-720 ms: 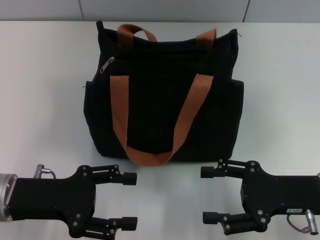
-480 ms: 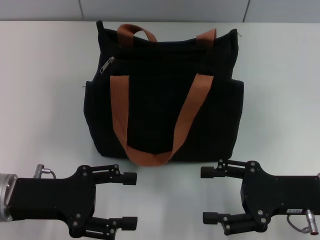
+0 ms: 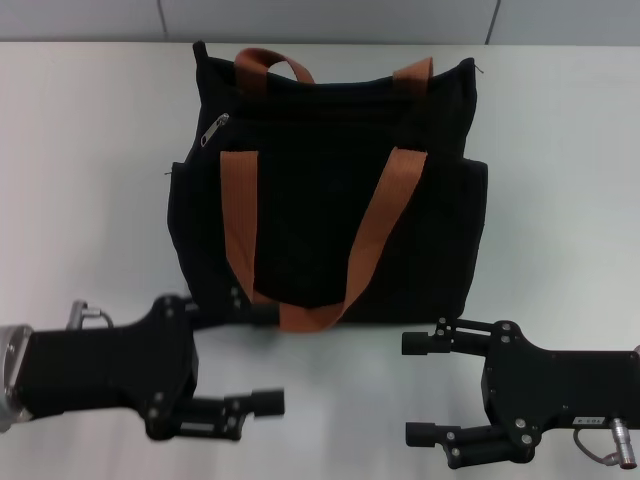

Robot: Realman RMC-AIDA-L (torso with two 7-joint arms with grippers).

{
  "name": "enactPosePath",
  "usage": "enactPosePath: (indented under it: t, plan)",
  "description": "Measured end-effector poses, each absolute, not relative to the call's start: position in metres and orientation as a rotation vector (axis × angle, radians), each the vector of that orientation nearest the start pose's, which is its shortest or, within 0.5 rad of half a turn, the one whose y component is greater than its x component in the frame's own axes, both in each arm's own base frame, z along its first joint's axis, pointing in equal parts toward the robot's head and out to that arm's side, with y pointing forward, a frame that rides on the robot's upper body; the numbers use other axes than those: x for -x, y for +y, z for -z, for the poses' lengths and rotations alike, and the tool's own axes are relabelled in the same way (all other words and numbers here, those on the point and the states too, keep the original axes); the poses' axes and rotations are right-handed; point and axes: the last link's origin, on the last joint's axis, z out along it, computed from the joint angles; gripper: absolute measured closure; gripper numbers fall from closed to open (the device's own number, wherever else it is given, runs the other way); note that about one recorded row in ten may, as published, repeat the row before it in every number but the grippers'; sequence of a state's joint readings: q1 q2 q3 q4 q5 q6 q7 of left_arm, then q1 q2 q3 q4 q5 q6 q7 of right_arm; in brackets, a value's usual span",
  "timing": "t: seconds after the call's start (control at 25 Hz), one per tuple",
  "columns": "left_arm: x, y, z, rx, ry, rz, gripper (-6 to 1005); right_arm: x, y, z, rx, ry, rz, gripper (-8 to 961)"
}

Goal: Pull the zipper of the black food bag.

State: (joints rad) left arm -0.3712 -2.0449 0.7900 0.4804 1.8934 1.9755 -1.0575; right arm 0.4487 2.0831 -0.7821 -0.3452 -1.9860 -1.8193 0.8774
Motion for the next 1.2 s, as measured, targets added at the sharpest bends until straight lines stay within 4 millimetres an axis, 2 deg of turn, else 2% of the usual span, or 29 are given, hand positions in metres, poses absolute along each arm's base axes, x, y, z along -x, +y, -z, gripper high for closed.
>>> enactPosePath:
  t: [0.2, 0.24, 0.28, 0.32, 0.36, 0.44, 0.48, 0.52, 0.56, 0.6, 0.64, 0.68, 0.72, 0.76, 0.92, 1.2]
  plan:
    - [0.259, 0.236, -0.002, 2.738, -0.280, 1.343, 200, -0.267, 0.233, 0.049, 2.951, 0.279, -1.061, 135]
    - [0.257, 0.238, -0.009, 2.612, -0.257, 1.424, 201, -0.268, 0.233, 0.049, 2.949, 0.281, -1.061, 135]
    - [0.257, 0.238, -0.009, 2.612, -0.257, 1.424, 202, -0.268, 0.233, 0.049, 2.949, 0.281, -1.061, 135]
    - [0.259, 0.241, -0.019, 2.449, -0.248, 1.488, 204, -0.268, 0.233, 0.048, 2.947, 0.283, -1.060, 135]
    - [0.259, 0.241, -0.019, 2.449, -0.248, 1.488, 205, -0.268, 0.233, 0.048, 2.947, 0.283, -1.060, 135]
    - [0.269, 0.245, -0.034, 2.250, -0.267, 1.496, 207, -0.268, 0.233, 0.048, 2.946, 0.284, -1.060, 135]
    - [0.269, 0.245, -0.034, 2.250, -0.267, 1.496, 209, -0.268, 0.233, 0.048, 2.946, 0.284, -1.060, 135]
    - [0.282, 0.250, -0.045, 2.161, -0.307, 1.431, 210, -0.269, 0.232, 0.048, 2.945, 0.285, -1.059, 135]
    - [0.282, 0.250, -0.045, 2.161, -0.307, 1.431, 211, -0.269, 0.232, 0.048, 2.945, 0.285, -1.059, 135]
    - [0.294, 0.256, -0.052, 2.136, -0.346, 1.341, 213, -0.269, 0.232, 0.048, 2.944, 0.285, -1.059, 135]
    - [0.294, 0.256, -0.052, 2.136, -0.346, 1.341, 214, -0.269, 0.233, 0.048, 2.944, 0.285, -1.058, 135]
    - [0.303, 0.259, -0.055, 2.150, -0.373, 1.270, 215, -0.269, 0.233, 0.048, 2.944, 0.284, -1.058, 135]
    - [0.317, 0.263, -0.059, 2.205, -0.410, 1.143, 216, -0.269, 0.233, 0.048, 2.944, 0.282, -1.056, 135]
    - [0.317, 0.263, -0.059, 2.205, -0.410, 1.143, 218, -0.269, 0.233, 0.048, 2.944, 0.282, -1.056, 135]
    - [0.334, 0.262, -0.064, 2.379, -0.428, 0.946, 223, -0.269, 0.233, 0.047, 2.945, 0.280, -1.054, 135]
    - [0.332, 0.269, -0.061, 2.403, -0.389, 0.888, 232, -0.269, 0.233, 0.047, 2.946, 0.286, -1.050, 134]
